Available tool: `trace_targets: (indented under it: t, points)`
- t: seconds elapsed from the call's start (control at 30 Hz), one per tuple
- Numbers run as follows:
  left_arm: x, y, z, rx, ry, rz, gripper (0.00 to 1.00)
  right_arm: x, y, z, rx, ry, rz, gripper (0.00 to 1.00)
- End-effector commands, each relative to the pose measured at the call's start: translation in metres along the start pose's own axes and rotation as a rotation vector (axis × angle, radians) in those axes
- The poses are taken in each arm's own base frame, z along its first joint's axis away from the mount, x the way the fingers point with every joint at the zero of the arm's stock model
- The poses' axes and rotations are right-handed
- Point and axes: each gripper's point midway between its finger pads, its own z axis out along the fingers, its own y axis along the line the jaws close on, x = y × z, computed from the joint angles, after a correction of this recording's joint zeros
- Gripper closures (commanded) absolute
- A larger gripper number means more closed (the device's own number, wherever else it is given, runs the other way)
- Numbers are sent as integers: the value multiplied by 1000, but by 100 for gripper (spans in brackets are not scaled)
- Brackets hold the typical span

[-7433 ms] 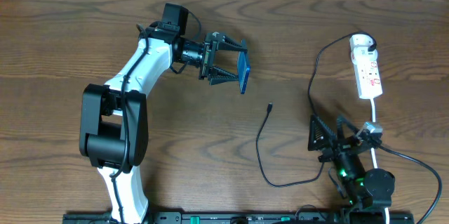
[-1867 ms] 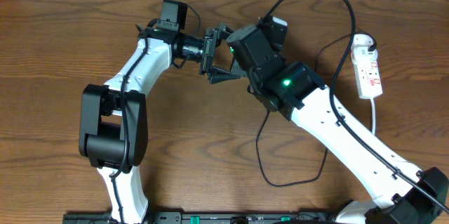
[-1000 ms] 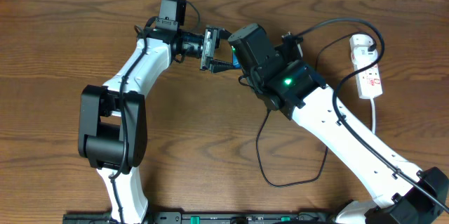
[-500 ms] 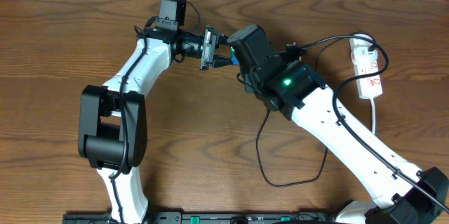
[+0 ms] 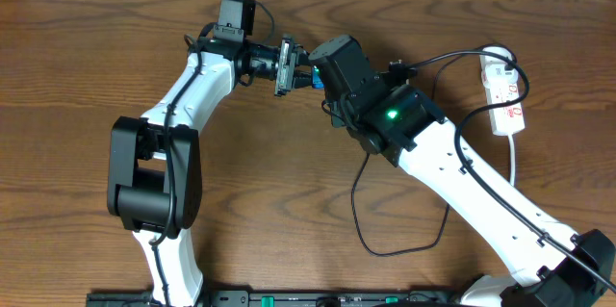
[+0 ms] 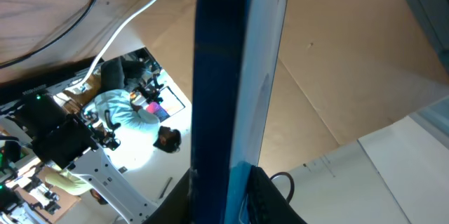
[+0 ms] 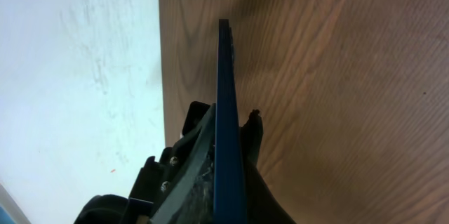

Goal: Plug charger to phone and switch on socket

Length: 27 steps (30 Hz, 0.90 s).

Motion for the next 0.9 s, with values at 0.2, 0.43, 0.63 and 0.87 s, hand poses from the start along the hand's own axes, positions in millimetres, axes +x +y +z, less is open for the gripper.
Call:
trace_targets:
  t: [0.2,0.43,0.63,0.87]
  points:
    - [10,-5,-1,4,8,19,93,4,10,-11,-30,17,-56,59]
    - [-2,-4,-1,-4,-64,138,93,-25,24,-21,-59,-36,-291,7]
    - [-17,-4,-3,-25,-149,298,93,-69,38,-53,-73,-82,-748,1]
    - [-26,-3,-4,-67,-192,628,93,-144,-36,-49,336,-94,-1016,1]
